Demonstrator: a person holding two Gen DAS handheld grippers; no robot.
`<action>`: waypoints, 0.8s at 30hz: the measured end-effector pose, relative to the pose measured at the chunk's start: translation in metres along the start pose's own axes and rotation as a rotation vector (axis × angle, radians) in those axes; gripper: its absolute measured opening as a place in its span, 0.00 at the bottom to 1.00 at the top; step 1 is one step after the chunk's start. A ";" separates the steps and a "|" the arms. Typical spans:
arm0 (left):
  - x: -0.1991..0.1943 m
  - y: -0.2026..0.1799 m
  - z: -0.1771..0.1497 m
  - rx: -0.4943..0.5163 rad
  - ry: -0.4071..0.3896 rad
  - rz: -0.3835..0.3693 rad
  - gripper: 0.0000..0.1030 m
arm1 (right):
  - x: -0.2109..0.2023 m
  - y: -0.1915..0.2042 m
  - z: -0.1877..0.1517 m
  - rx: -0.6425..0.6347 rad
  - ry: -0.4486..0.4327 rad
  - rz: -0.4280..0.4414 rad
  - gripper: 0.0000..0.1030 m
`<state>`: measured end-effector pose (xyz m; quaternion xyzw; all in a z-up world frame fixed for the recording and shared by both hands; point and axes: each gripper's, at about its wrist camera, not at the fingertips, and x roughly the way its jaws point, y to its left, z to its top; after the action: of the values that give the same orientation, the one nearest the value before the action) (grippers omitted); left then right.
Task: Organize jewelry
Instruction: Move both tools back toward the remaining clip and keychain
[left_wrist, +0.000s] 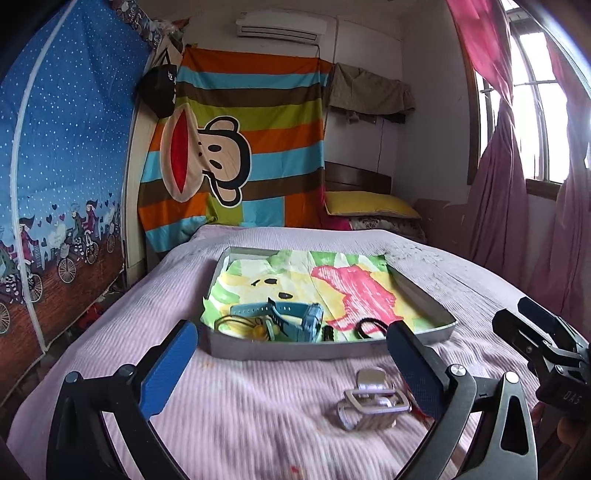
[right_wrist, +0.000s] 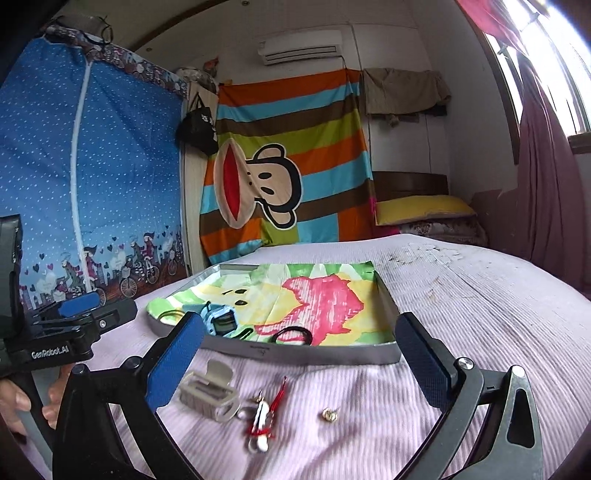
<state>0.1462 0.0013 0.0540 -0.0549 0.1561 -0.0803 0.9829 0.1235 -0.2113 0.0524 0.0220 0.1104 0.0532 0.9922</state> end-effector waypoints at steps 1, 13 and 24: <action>-0.002 0.000 -0.002 0.000 0.002 -0.002 1.00 | -0.002 0.001 -0.001 -0.006 0.001 -0.002 0.99; 0.003 0.001 -0.028 0.059 0.124 -0.053 1.00 | -0.010 -0.005 -0.026 -0.057 0.103 -0.050 0.99; 0.015 -0.004 -0.039 0.070 0.216 -0.111 1.00 | 0.007 -0.018 -0.046 -0.043 0.230 -0.036 0.99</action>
<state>0.1475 -0.0086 0.0135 -0.0203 0.2548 -0.1454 0.9558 0.1216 -0.2270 0.0049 -0.0073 0.2228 0.0401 0.9740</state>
